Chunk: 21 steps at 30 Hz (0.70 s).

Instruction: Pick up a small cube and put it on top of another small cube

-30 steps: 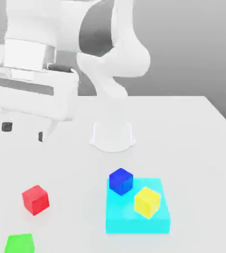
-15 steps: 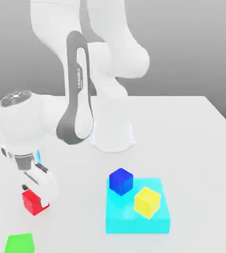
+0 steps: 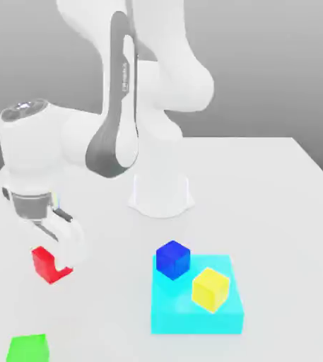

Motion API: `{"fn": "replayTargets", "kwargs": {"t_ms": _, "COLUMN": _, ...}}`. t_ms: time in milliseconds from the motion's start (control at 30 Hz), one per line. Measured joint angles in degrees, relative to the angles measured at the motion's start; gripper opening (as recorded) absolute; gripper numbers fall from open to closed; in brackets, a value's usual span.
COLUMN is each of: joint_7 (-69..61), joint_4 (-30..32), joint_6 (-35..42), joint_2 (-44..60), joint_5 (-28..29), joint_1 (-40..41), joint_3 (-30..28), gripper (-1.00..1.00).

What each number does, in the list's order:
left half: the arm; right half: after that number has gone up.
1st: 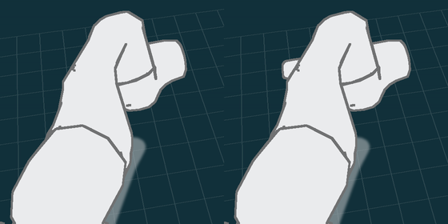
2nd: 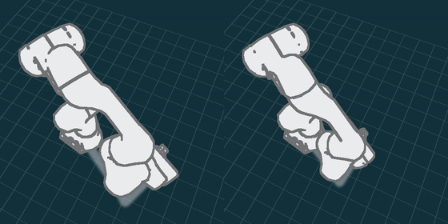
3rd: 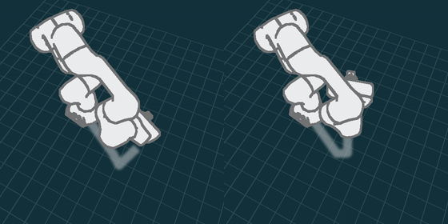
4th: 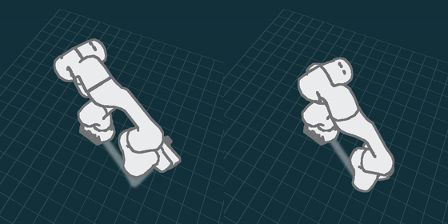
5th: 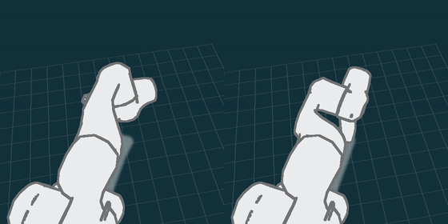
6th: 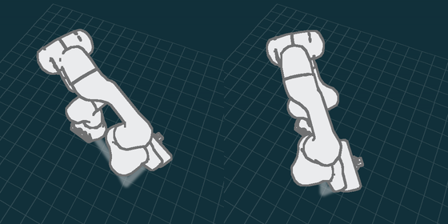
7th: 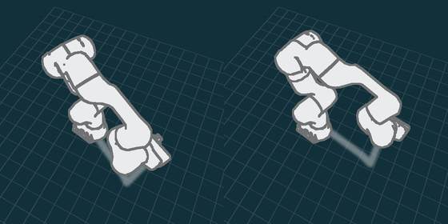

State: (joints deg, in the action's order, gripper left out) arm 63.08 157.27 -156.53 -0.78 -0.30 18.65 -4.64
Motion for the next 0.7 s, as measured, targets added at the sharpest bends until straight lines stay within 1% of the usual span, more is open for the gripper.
{"fn": "replayTargets", "kwargs": {"t_ms": 167, "joint_7": 10.02, "joint_4": 3.71, "joint_6": 6.44, "joint_2": -10.18, "joint_5": -0.59, "joint_1": -4.94, "joint_3": 5.70, "gripper": -1.00}}
{"fn": "replayTargets", "kwargs": {"t_ms": 367, "joint_7": 19.25, "joint_4": 8.22, "joint_6": 13.97, "joint_2": -22.32, "joint_5": -5.39, "joint_1": -12.32, "joint_3": 12.97, "gripper": -1.00}}
{"fn": "replayTargets", "kwargs": {"t_ms": 433, "joint_7": 20.87, "joint_4": 9.26, "joint_6": 13.00, "joint_2": -22.40, "joint_5": -6.19, "joint_1": -13.47, "joint_3": 14.37, "gripper": -1.00}}
{"fn": "replayTargets", "kwargs": {"t_ms": 600, "joint_7": 21.99, "joint_4": 10.80, "joint_6": 2.63, "joint_2": -13.57, "joint_5": -5.76, "joint_1": -13.02, "joint_3": 15.78, "gripper": -1.00}}
{"fn": "replayTargets", "kwargs": {"t_ms": 633, "joint_7": 22.11, "joint_4": 11.00, "joint_6": 1.03, "joint_2": -12.17, "joint_5": -5.65, "joint_1": -12.94, "joint_3": 15.90, "gripper": 1.00}}
{"fn": "replayTargets", "kwargs": {"t_ms": 700, "joint_7": 22.11, "joint_4": 11.00, "joint_6": 1.03, "joint_2": -12.17, "joint_5": -5.65, "joint_1": -12.94, "joint_3": 15.90, "gripper": 1.00}}
